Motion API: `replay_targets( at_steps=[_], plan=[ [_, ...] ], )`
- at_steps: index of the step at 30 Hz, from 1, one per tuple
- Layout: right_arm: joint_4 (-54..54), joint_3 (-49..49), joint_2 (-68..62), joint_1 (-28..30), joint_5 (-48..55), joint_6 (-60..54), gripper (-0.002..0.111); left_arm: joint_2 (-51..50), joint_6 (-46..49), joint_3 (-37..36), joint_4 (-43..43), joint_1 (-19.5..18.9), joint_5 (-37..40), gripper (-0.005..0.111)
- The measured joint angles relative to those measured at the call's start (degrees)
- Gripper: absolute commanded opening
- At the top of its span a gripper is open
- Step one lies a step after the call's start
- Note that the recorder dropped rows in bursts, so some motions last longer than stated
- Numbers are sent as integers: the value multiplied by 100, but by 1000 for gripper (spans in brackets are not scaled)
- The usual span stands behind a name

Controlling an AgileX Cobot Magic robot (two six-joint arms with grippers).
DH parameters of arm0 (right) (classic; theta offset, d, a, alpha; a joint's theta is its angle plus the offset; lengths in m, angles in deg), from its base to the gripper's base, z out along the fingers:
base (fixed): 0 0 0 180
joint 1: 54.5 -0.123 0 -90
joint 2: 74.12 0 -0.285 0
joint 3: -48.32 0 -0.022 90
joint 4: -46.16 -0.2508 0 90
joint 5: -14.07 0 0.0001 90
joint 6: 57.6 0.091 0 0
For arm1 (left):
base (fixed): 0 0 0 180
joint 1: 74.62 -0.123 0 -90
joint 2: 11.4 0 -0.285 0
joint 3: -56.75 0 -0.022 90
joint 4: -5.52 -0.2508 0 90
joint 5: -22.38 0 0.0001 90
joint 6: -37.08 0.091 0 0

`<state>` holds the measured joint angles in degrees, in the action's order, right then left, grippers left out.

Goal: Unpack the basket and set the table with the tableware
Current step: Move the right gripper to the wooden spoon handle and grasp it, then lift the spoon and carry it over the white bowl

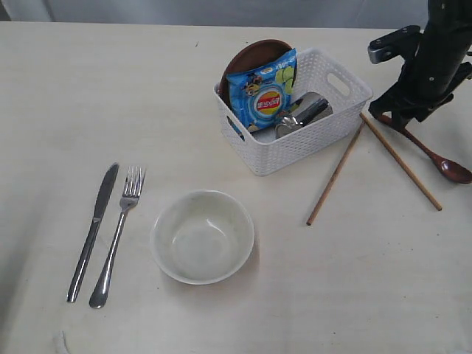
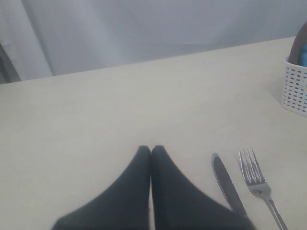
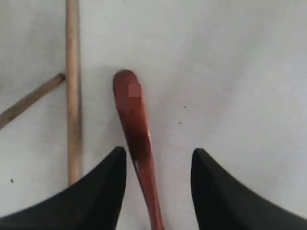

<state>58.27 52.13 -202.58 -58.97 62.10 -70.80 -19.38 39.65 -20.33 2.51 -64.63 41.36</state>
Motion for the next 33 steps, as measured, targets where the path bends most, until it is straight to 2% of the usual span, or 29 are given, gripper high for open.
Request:
replay_targets(
  at_steps=[8,10,14,25,33],
  plan=[
    [82,35,-286,69,105,-98,40,0,0,0,0,0,0,0],
    [82,43,-308,69,134,-141,31,0,0,0,0,0,0,0],
    [69,55,-331,69,229,-165,0,0,0,0,0,0,0,0],
    [79,29,-173,69,876,-179,0,0,0,0,0,0,0,0],
    [-609,19,1356,69,1403,-179,0,0,0,0,0,0,0,0]
  ],
)
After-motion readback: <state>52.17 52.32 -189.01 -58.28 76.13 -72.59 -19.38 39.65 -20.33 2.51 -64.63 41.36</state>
